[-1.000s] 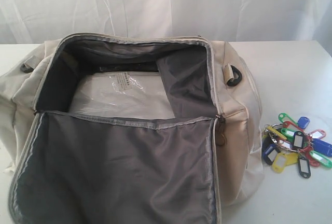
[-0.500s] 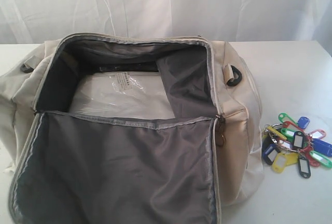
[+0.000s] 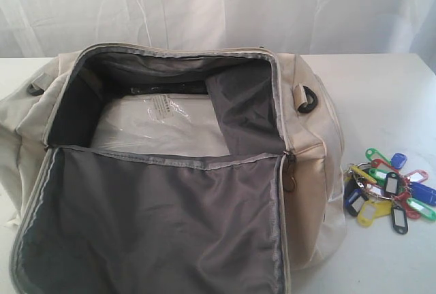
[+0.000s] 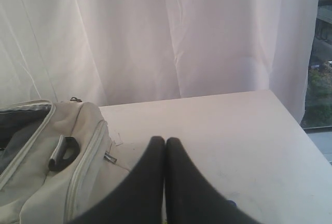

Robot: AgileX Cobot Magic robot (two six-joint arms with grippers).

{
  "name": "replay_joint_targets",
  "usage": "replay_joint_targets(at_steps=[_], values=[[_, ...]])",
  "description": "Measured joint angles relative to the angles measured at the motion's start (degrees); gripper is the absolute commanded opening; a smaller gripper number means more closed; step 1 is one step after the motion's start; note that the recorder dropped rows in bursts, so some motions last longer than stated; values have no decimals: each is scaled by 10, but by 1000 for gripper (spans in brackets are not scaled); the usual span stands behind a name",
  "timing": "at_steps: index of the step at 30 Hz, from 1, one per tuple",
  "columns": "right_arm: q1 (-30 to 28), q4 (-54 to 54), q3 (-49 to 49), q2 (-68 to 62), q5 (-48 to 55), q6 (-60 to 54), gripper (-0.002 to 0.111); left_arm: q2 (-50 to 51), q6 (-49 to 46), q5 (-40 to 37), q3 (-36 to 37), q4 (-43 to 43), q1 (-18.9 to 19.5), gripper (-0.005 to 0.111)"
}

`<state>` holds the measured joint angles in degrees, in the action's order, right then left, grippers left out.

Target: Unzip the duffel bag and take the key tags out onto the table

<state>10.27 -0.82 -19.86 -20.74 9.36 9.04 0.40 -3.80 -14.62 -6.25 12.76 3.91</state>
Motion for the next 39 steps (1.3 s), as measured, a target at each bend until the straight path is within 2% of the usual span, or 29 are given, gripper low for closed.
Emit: replay_joint_targets(at_steps=[9,14,20,39], values=[[0,0,0,0,0,0,0,-1,-22,1,59,1,0,0],[0,0,0,0,0,0,0,-1,-20,10,60,-18,0,0],[0,0,0,0,0,0,0,-1,29,11,60,-77,0,0],[0,0,0,0,0,0,0,-1,33,12,60,-111,0,0]])
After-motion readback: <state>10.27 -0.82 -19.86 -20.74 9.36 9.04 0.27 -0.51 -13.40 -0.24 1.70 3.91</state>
